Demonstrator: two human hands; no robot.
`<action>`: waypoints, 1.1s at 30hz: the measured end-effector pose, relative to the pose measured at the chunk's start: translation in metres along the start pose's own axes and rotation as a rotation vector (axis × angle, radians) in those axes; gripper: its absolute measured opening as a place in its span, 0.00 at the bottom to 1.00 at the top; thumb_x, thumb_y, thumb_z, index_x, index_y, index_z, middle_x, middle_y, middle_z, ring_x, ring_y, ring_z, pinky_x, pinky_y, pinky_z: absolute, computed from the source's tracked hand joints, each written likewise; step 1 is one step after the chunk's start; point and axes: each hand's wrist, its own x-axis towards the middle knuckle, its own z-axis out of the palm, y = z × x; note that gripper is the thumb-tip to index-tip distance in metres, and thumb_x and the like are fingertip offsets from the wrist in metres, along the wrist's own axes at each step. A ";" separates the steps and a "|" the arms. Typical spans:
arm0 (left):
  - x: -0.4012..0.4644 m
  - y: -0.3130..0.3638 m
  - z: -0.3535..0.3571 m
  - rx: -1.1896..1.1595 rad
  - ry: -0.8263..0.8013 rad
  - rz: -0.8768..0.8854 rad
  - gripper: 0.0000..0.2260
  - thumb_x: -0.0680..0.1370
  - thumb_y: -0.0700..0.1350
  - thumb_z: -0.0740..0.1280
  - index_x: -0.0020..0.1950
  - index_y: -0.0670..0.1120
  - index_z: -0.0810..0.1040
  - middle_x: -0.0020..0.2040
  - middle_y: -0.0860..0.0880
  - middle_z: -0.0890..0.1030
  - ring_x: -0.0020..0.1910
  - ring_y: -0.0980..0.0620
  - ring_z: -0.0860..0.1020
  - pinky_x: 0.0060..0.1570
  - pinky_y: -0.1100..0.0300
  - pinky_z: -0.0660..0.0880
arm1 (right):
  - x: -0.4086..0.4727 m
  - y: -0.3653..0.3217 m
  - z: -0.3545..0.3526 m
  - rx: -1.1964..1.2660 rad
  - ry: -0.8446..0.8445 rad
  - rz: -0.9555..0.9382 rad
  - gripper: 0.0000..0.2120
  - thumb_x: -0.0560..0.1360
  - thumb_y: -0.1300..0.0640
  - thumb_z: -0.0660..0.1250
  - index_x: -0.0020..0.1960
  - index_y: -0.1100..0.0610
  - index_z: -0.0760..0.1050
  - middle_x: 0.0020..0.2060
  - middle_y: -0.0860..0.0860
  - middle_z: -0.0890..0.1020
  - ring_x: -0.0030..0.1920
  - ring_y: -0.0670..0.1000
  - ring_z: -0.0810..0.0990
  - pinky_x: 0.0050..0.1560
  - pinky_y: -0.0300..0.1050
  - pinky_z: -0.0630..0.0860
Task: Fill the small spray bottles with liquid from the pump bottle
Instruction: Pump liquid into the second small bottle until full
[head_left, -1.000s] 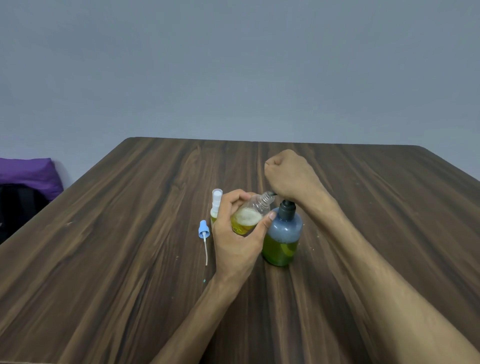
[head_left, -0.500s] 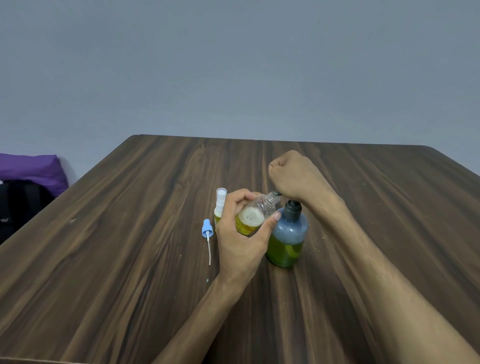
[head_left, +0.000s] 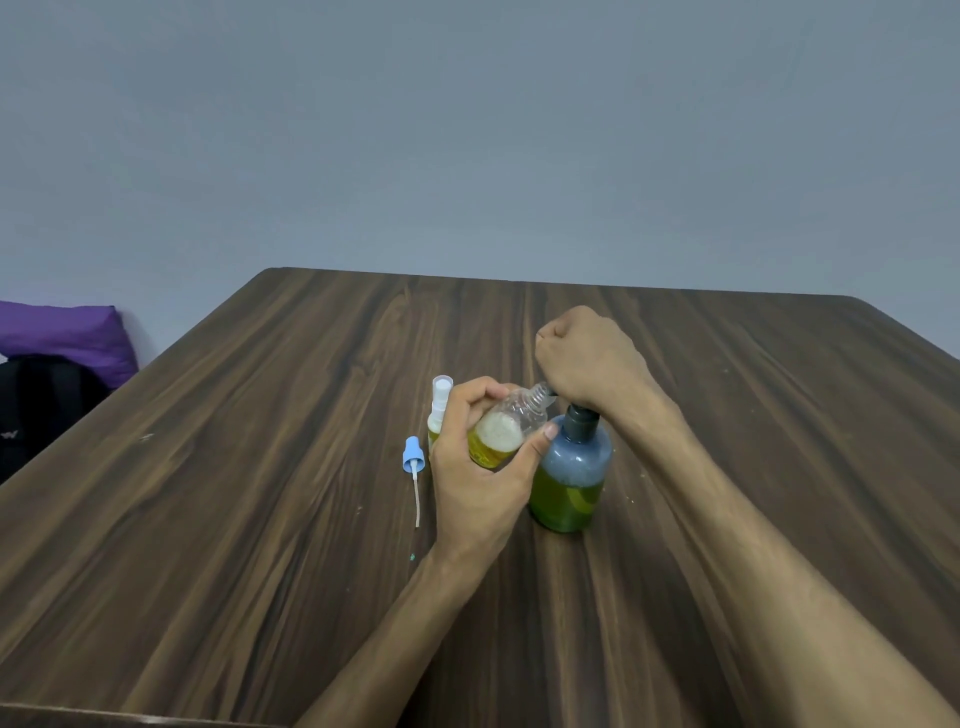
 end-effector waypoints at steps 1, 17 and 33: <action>0.000 0.001 0.000 -0.001 0.002 0.003 0.22 0.72 0.36 0.82 0.59 0.50 0.76 0.55 0.46 0.85 0.56 0.45 0.85 0.58 0.53 0.82 | 0.000 0.000 -0.001 0.001 0.019 -0.011 0.15 0.71 0.63 0.56 0.26 0.56 0.62 0.24 0.47 0.68 0.29 0.53 0.66 0.32 0.45 0.62; 0.000 0.001 0.001 -0.008 0.007 0.015 0.21 0.72 0.38 0.81 0.59 0.49 0.76 0.55 0.47 0.85 0.57 0.44 0.85 0.59 0.53 0.81 | 0.000 0.001 0.000 0.004 0.056 -0.011 0.15 0.71 0.62 0.57 0.26 0.55 0.63 0.24 0.46 0.69 0.29 0.53 0.67 0.34 0.46 0.66; -0.001 0.001 0.002 -0.002 0.000 0.014 0.22 0.72 0.38 0.82 0.58 0.51 0.76 0.55 0.47 0.85 0.56 0.46 0.85 0.58 0.57 0.81 | -0.003 0.002 -0.001 -0.034 0.031 0.047 0.18 0.74 0.62 0.58 0.25 0.55 0.66 0.28 0.48 0.71 0.31 0.53 0.66 0.41 0.49 0.67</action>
